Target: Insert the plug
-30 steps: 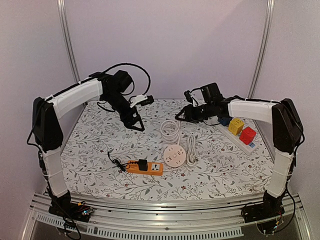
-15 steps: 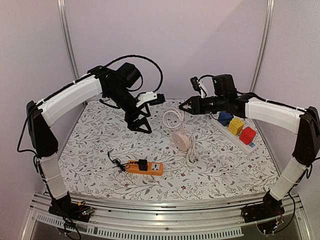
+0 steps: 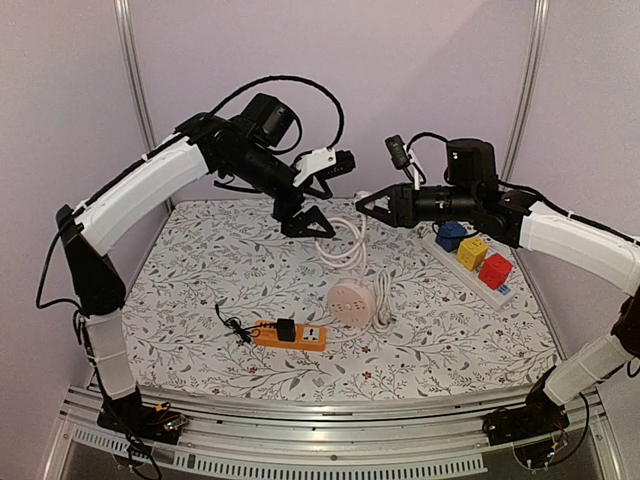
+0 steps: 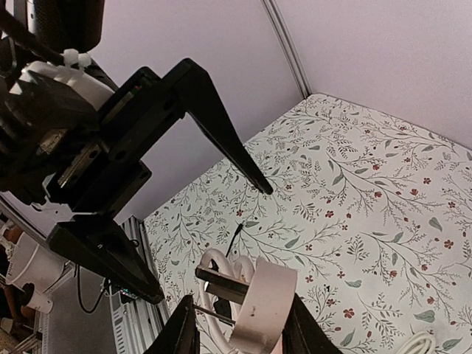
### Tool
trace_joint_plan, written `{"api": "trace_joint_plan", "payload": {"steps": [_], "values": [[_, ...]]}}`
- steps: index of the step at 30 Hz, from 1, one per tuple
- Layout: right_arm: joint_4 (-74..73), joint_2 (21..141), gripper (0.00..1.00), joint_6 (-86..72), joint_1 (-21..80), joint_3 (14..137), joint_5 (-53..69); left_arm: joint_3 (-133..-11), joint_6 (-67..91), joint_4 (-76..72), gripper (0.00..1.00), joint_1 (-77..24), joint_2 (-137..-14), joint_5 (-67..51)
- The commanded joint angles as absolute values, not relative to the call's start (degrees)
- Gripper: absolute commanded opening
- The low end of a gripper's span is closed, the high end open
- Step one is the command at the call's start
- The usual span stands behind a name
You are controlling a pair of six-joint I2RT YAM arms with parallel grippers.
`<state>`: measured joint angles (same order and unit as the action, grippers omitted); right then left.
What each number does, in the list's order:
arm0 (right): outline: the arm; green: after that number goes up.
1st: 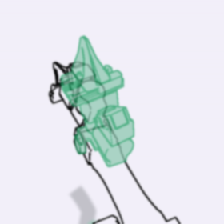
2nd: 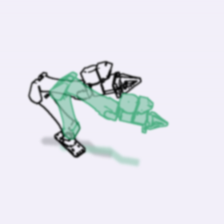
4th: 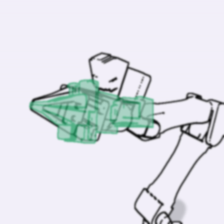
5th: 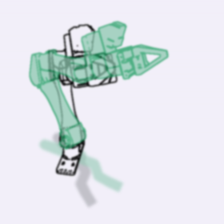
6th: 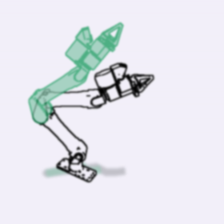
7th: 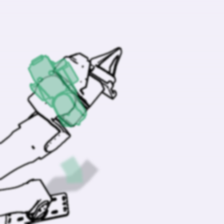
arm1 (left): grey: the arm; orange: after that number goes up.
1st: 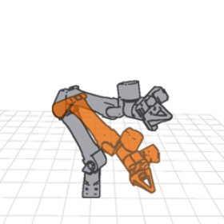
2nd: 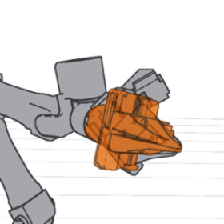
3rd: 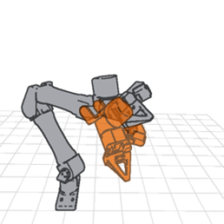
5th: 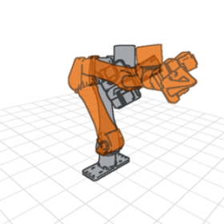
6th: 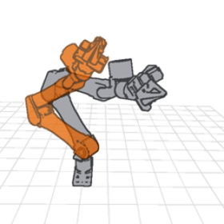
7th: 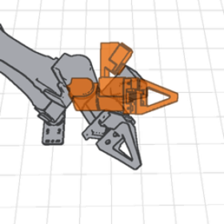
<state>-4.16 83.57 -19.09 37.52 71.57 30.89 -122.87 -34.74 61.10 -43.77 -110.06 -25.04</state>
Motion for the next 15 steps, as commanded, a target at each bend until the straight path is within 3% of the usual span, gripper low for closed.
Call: {"api": "trace_joint_plan", "payload": {"steps": [1, 6, 10, 13, 15], "values": [[-0.53, 80.66, 0.03, -17.58, 38.42, 71.65, 32.92, -123.56, -32.38, 61.12, 0.99, -44.03, -114.92, -26.56], [1.78, 79.95, 0.03, -17.46, 39.04, 71.1, 34.24, -125.86, -31.47, 63.87, 0.99, -44.31, -117.71, -32.58], [3.12, 79.2, 0.02, -17.49, 39.2, 70.41, 34.79, -125.39, -31.17, 63.85, 0.85, -44.82, -118.27, -33.04], [3.48, 78.77, 0.02, -17.49, 39.2, 70.1, 34.98, -125.19, -30.82, 63.88, 0.52, -44.82, -118.04, -34.07], [3.67, 78.49, 0.02, -17.48, 39.23, 69.99, 35.02, -124.56, -30.66, 64.0, 0.18, -44.82, -117.33, -35.44]]}}
